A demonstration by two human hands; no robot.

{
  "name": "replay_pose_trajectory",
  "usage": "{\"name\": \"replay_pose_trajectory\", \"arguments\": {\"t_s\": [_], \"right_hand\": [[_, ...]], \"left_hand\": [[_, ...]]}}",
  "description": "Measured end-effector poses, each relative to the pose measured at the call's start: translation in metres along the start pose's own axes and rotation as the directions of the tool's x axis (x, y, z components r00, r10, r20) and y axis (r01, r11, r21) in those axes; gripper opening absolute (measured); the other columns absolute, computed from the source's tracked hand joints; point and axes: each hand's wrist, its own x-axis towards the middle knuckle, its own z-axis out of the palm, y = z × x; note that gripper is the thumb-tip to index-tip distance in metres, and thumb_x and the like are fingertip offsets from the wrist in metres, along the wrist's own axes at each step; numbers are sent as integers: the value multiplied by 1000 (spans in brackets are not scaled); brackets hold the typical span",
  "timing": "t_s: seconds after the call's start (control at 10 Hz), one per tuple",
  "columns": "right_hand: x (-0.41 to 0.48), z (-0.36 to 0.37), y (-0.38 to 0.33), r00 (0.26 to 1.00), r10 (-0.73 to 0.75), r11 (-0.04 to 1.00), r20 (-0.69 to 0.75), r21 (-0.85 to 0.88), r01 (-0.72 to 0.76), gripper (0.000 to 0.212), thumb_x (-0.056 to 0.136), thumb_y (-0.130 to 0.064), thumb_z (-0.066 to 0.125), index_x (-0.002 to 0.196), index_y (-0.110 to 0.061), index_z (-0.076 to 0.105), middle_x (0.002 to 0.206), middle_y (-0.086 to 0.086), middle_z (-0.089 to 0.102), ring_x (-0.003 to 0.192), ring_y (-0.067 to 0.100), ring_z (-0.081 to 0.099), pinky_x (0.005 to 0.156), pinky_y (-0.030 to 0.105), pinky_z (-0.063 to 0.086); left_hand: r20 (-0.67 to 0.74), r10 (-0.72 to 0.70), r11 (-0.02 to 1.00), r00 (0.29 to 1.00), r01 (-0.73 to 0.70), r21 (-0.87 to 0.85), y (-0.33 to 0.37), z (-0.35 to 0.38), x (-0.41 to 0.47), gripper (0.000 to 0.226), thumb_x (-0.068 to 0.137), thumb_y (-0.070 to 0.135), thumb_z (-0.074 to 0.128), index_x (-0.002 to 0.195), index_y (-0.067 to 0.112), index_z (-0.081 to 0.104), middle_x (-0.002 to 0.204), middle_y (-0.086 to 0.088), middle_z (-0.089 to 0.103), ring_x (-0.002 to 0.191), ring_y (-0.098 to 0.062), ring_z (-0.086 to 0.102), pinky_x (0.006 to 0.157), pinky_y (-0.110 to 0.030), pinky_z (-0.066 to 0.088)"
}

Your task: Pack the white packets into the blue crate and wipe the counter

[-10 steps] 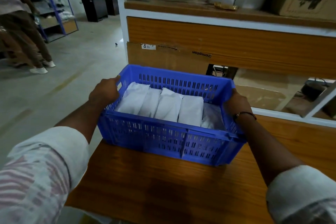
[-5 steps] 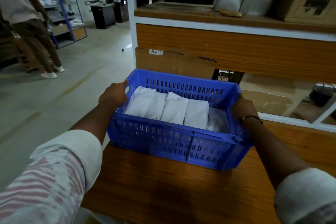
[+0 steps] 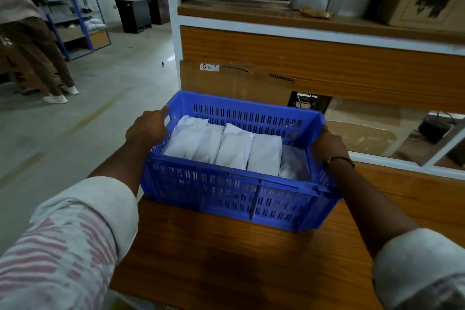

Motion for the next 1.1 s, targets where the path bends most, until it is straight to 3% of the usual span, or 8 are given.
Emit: {"name": "replay_pose_trajectory", "arguments": {"t_s": [0.3,0.4,0.5,0.6,0.7,0.9,1.0,1.1], "right_hand": [[-9,-5,-6,1000,22,1000,0,-8,-22,58,96,-11,47,150,-13,26,101,23,64,79,35,57,67,39,45],[-14,-8,-9,1000,17,999,-11,-46,-18,57,97,-12,45,151,-11,25,114,28,59,93,42,61,70,42,45],[-20,-11,-13,999,-42,986,-7,-163,40,42,99,-12,44,139,-5,40,138,24,40,101,47,58,83,50,48],[-22,-11,-13,988,-141,937,69,-313,155,33,97,-10,45,130,-8,51,155,13,27,106,47,57,92,53,49],[-22,-14,-11,984,-140,932,107,-320,168,30,96,-11,46,123,-9,56,153,11,32,108,46,58,95,52,49],[-27,-21,-4,972,-177,941,155,-264,213,34,95,-17,53,128,-10,56,160,13,21,108,43,60,97,52,49],[-41,-31,6,963,-203,939,175,-245,242,42,96,-22,56,135,-11,52,165,13,11,116,40,59,98,49,49],[-50,-44,16,965,-203,963,168,-142,228,45,95,-21,56,138,-11,50,164,13,19,128,39,52,101,49,48]], "left_hand": [[2,7,999,1000,-7,40,-1,3,4,73,98,21,54,159,33,17,122,-15,61,100,-35,65,85,-49,58],[-14,30,996,999,-29,79,1,2,1,72,99,22,52,160,32,15,121,-15,61,100,-35,65,83,-46,58],[-16,39,993,999,-37,111,1,2,1,72,98,26,53,159,32,15,121,-16,57,100,-36,64,81,-46,57],[-25,21,997,999,-19,69,-1,2,-2,53,102,32,45,152,28,28,136,-14,49,107,-40,60,78,-44,48],[-54,63,991,997,-56,119,-6,4,-1,48,104,31,40,150,24,33,144,-10,48,111,-39,59,79,-44,46],[-71,109,942,992,-81,325,18,-13,-37,61,95,33,56,151,19,37,148,-11,43,123,-39,49,101,-47,41],[-62,98,954,993,-76,290,35,-19,-61,68,92,36,59,154,24,33,155,-10,37,127,-39,47,106,-48,39],[-134,103,973,986,-72,218,66,-34,-85,65,89,29,62,151,21,40,153,-13,39,127,-42,46,107,-50,37]]}}
